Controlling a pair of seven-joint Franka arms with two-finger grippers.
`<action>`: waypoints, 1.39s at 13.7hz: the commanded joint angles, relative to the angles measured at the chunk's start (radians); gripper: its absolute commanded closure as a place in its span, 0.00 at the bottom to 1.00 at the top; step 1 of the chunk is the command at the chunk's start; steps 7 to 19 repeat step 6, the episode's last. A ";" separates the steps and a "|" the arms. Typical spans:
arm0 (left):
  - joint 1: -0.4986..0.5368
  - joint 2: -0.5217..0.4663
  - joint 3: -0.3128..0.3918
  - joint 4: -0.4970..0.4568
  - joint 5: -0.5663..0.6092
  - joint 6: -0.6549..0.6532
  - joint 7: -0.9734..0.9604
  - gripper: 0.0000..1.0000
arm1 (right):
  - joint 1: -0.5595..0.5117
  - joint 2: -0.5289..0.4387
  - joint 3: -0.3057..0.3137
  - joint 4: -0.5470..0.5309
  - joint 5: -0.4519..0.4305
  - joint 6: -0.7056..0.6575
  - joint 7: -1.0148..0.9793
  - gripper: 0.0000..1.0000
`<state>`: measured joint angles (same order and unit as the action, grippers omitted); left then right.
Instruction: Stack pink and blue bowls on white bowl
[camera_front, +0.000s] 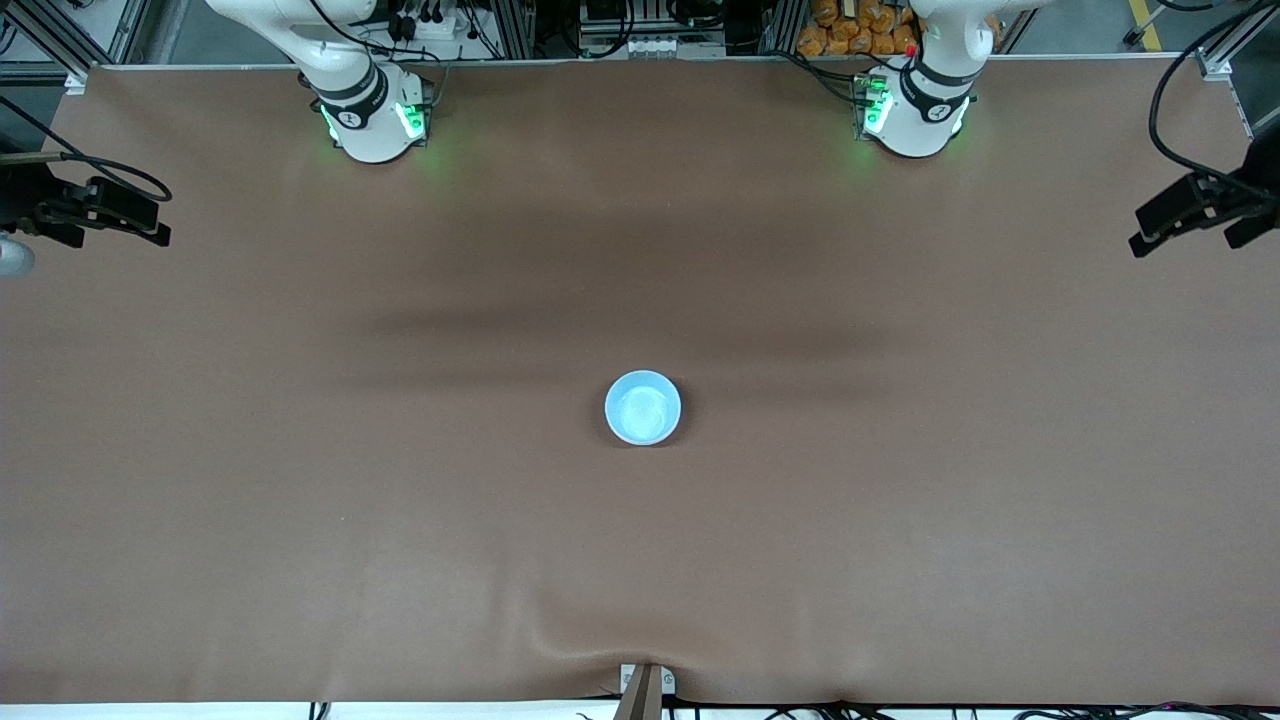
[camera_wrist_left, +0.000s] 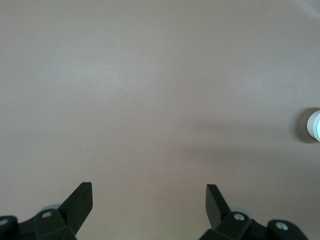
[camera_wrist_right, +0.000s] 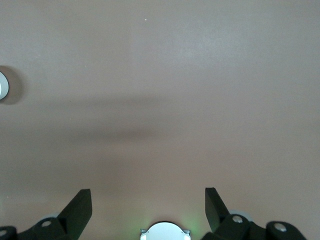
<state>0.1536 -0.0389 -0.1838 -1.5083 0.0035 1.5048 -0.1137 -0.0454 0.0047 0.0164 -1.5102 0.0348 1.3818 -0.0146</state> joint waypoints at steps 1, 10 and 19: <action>0.004 -0.032 -0.012 -0.013 0.004 -0.026 0.022 0.00 | 0.004 0.000 0.003 0.008 -0.016 -0.004 -0.001 0.00; 0.011 -0.019 -0.005 0.014 -0.005 -0.028 0.029 0.00 | 0.006 0.000 0.003 0.008 -0.016 -0.003 -0.001 0.00; 0.011 -0.019 -0.005 0.014 -0.005 -0.028 0.029 0.00 | 0.006 0.000 0.003 0.008 -0.016 -0.003 -0.001 0.00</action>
